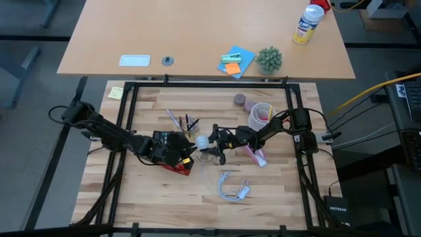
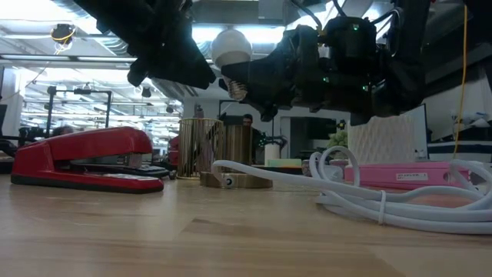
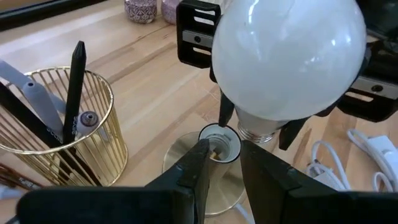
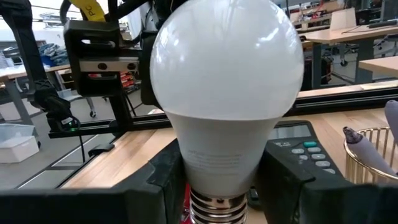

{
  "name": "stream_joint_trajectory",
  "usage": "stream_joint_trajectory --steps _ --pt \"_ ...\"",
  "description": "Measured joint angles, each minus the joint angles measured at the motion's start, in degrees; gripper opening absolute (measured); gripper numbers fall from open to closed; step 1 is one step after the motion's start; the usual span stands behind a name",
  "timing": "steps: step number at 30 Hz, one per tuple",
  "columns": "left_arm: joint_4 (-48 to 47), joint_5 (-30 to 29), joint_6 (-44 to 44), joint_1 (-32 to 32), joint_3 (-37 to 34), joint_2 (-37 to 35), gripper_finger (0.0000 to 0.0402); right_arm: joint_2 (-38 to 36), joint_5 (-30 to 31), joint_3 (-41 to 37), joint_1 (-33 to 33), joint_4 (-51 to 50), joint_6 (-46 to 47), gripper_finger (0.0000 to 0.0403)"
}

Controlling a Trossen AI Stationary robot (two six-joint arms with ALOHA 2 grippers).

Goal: Screw lightbulb
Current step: Insert the white lightbulb into the gold lamp

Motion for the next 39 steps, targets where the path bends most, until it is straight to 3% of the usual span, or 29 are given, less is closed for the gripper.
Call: stream_joint_trajectory --steps 16,20,32,39 --pt "0.0 0.0 -3.7 -1.9 0.0 0.0 0.0082 0.0 1.0 0.0 0.0 -0.1 0.7 0.0158" --pt "0.0 0.0 -3.9 -3.8 0.0 0.0 0.0082 -0.1 0.5 0.3 0.1 -0.6 10.0 0.0158" --pt "0.2 0.0 1.7 -5.6 0.0 0.0 0.0082 -0.1 4.6 0.3 0.0 -7.1 -1.5 0.0158" --pt "0.7 -0.9 2.7 -3.4 0.0 0.0 0.0082 -0.1 4.1 0.3 0.0 -6.8 -2.3 0.0159"
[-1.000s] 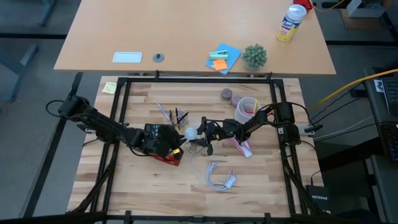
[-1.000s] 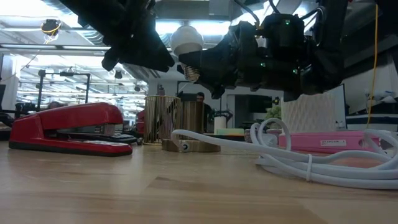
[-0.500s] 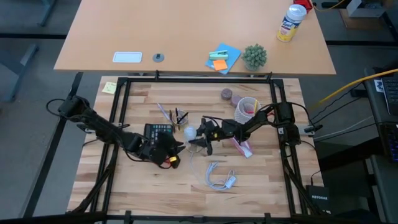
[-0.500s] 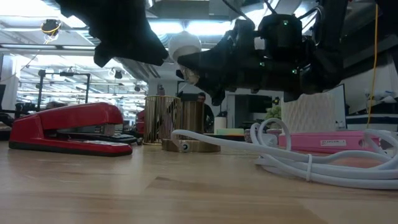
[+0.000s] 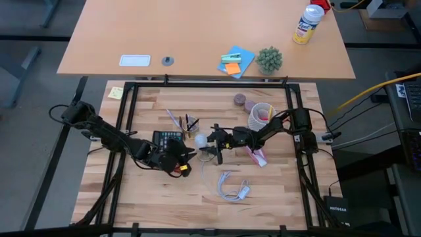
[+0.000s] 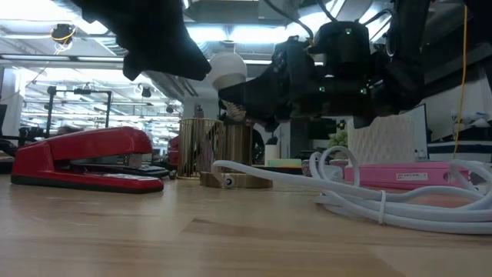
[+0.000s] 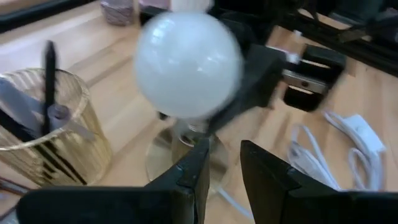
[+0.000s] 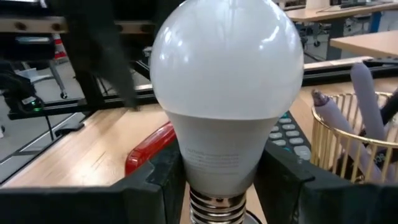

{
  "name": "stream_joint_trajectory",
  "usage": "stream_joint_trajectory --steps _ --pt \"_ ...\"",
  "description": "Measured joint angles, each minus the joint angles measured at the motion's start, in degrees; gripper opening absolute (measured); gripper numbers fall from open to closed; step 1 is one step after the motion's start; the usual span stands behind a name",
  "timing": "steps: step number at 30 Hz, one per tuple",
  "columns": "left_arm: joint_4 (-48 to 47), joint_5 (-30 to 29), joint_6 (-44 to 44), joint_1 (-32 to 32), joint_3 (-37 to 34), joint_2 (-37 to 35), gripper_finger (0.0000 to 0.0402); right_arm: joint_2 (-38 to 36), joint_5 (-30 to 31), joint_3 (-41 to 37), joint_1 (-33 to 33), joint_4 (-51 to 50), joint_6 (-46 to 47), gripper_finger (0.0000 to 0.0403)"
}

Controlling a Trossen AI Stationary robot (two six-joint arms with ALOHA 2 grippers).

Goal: Screw lightbulb
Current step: Insert the white lightbulb into the gold lamp

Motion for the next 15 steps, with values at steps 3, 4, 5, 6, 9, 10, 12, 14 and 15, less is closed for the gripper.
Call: stream_joint_trajectory --steps 3,4,5,6,9,10,12,14,15 --pt "0.0 -1.4 0.2 1.5 0.0 0.0 0.0082 0.0 -1.0 0.0 0.1 0.9 -1.2 0.0159" --pt "0.0 -1.5 0.7 1.9 0.0 0.0 0.0082 0.0 -1.0 -0.1 0.3 2.2 -1.2 0.0159" --pt "-0.1 -1.5 1.1 2.3 0.0 0.0 0.0082 0.0 -1.0 -0.3 0.5 4.0 -1.9 0.0159" --pt "-0.1 -1.5 1.3 2.6 0.0 0.0 0.0082 0.0 -1.0 -0.6 0.7 5.6 -2.7 0.0159" --pt "0.0 -1.5 1.3 3.8 0.0 0.0 0.0082 0.0 -1.0 -1.4 1.2 7.0 -4.2 0.0159" --pt "0.3 -1.5 1.3 4.1 0.0 0.0 0.0082 0.0 -1.0 -1.8 1.2 6.8 -4.2 0.0159" --pt "0.9 -1.5 1.3 4.8 0.0 0.0 0.0082 0.5 -0.8 -2.1 1.2 6.8 -4.2 0.0159" --pt "1.6 -1.5 2.3 5.4 0.0 0.0 0.0082 1.4 -0.5 -2.3 1.2 7.2 -4.2 0.0159" --pt "2.1 -1.5 2.8 5.6 0.0 0.0 0.0082 2.0 -0.3 -2.2 1.2 7.9 -4.2 0.0159"
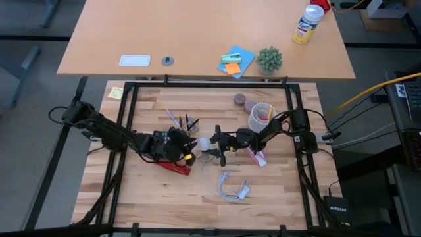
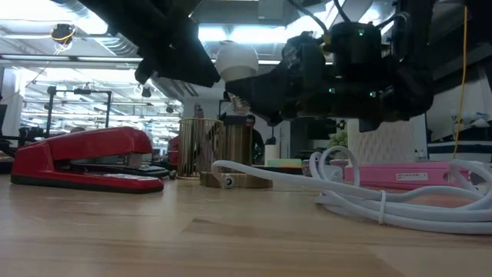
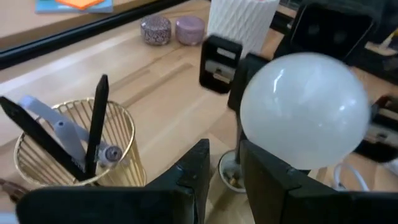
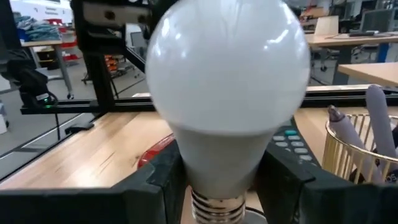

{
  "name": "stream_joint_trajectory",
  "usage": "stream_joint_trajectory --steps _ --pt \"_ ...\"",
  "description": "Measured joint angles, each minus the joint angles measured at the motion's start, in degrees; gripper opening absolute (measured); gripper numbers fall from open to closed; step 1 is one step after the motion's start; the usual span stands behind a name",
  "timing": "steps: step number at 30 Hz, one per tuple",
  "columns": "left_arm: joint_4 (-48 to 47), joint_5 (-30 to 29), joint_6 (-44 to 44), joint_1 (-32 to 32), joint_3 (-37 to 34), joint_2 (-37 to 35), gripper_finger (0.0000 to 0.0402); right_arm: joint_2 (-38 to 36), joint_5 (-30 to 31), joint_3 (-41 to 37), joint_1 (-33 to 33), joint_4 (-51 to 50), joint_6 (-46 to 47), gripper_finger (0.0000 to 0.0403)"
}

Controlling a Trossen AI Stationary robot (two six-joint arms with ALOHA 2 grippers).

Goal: Screw lightbulb
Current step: Insert the white lightbulb into the gold lamp

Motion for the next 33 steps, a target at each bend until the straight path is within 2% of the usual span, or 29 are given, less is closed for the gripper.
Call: stream_joint_trajectory --steps 7,20,29,33 --pt "1.2 0.1 0.4 1.0 0.0 0.0 0.0082 5.9 2.4 0.0 -0.1 7.5 2.2 0.0159" --pt "1.1 0.3 0.9 0.9 0.0 0.0 0.0082 6.1 4.9 0.0 -0.1 7.9 1.7 0.0159" --pt "12.6 1.0 12.4 0.8 0.0 0.0 0.0082 6.1 6.4 0.1 -0.1 6.2 1.7 0.0159" --pt "13.3 0.8 13.5 0.9 0.1 0.0 0.0082 6.1 6.3 0.1 -0.1 5.3 1.7 0.0159"
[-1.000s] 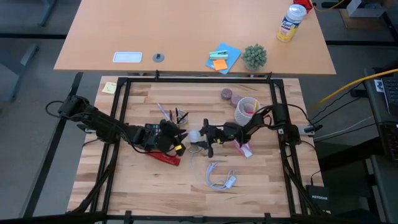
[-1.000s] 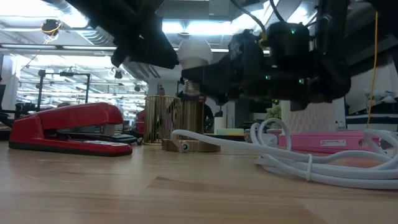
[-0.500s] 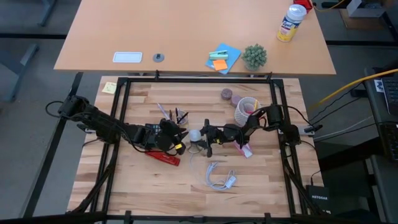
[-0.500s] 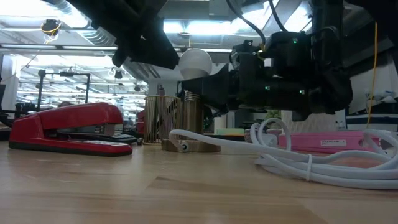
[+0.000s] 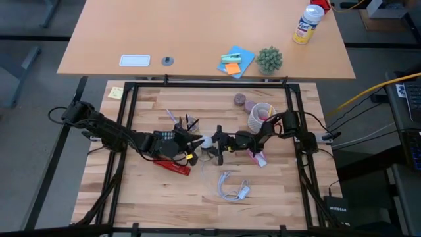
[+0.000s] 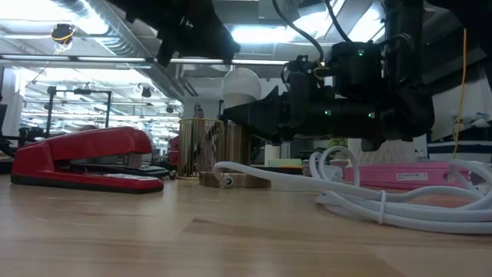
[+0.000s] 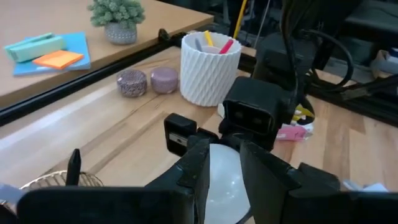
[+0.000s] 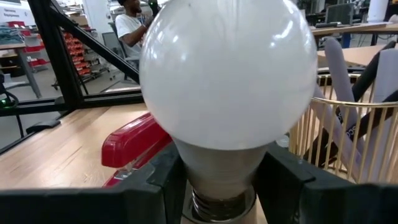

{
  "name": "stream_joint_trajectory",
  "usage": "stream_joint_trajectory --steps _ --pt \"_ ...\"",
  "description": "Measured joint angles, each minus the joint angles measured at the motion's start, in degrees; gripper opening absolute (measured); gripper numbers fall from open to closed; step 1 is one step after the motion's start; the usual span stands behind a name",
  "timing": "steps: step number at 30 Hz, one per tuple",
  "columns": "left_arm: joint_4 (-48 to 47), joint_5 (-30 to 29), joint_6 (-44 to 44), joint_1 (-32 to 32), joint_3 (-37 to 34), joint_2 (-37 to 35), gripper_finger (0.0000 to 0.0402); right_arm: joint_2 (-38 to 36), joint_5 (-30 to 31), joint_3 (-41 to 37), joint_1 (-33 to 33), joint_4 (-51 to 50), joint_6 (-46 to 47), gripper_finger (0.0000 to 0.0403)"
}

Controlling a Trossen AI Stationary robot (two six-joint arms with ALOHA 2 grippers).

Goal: Screw lightbulb
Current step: Insert the white lightbulb into the gold lamp

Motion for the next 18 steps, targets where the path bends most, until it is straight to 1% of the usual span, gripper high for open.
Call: stream_joint_trajectory --steps 12,16,18 --pt "0.4 -0.1 1.2 2.2 0.0 0.0 0.0082 0.0 -0.2 0.0 0.0 -0.1 0.0 0.0159" --pt "4.1 3.8 3.2 2.7 0.0 0.2 0.0082 0.0 -0.5 0.0 0.0 -0.1 0.0 0.0159" --pt "4.5 4.3 4.0 2.7 0.0 0.4 0.0082 0.0 -0.5 0.0 0.0 -0.1 0.0 0.0159"
